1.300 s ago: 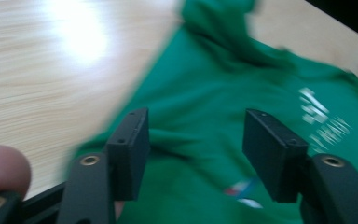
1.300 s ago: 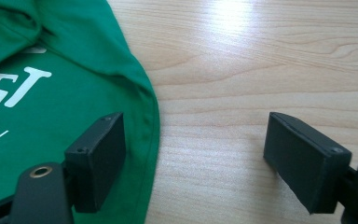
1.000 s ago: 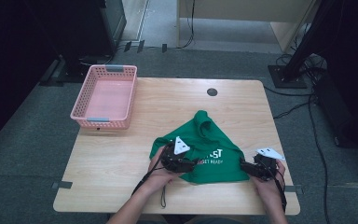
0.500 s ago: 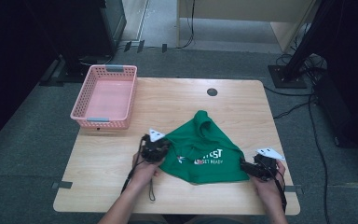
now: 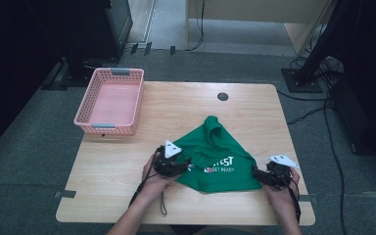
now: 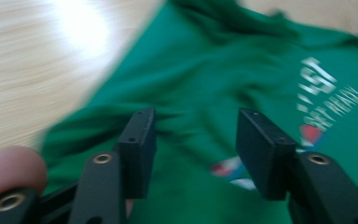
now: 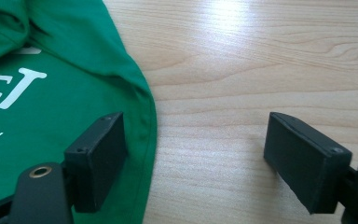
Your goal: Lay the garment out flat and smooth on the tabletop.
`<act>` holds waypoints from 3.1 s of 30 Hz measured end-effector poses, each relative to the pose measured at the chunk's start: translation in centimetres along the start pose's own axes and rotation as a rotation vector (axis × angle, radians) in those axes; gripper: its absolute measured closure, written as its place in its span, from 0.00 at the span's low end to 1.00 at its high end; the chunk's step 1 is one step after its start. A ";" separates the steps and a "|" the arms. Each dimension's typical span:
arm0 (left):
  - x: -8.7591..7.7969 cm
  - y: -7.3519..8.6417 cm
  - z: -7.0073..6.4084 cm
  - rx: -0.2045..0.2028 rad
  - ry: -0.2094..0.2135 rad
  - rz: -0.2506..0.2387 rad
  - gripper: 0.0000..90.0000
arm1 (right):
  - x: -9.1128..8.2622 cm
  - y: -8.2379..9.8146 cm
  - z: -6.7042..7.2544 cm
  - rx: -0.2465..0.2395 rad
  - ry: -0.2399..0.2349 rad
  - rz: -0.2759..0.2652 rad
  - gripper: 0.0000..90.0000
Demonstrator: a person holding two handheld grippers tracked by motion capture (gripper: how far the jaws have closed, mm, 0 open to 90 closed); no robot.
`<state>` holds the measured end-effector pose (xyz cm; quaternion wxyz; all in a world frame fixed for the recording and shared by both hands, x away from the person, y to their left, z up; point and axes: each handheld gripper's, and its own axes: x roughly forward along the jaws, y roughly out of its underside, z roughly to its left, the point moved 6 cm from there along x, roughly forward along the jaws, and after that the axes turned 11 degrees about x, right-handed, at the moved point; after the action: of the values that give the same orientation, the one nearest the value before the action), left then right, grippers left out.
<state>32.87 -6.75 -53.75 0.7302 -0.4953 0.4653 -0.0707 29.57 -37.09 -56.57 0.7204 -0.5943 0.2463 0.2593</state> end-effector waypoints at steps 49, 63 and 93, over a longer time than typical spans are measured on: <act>0.1 -0.5 -0.2 0.015 -0.059 0.018 0.55 | 0.0 0.0 0.0 0.002 0.005 -0.001 0.23; 1.5 0.6 2.1 -0.135 -0.119 0.106 0.95 | 0.0 0.0 0.0 0.003 0.005 -0.002 0.23; 0.2 3.0 8.2 -0.252 -0.142 0.012 0.91 | 0.4 -1.5 11.5 -0.179 -0.271 0.017 0.51</act>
<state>38.08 0.00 -55.62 0.6937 -0.5839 0.4208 0.0280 31.40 -25.96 -53.77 0.6891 -0.6135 0.1277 0.3640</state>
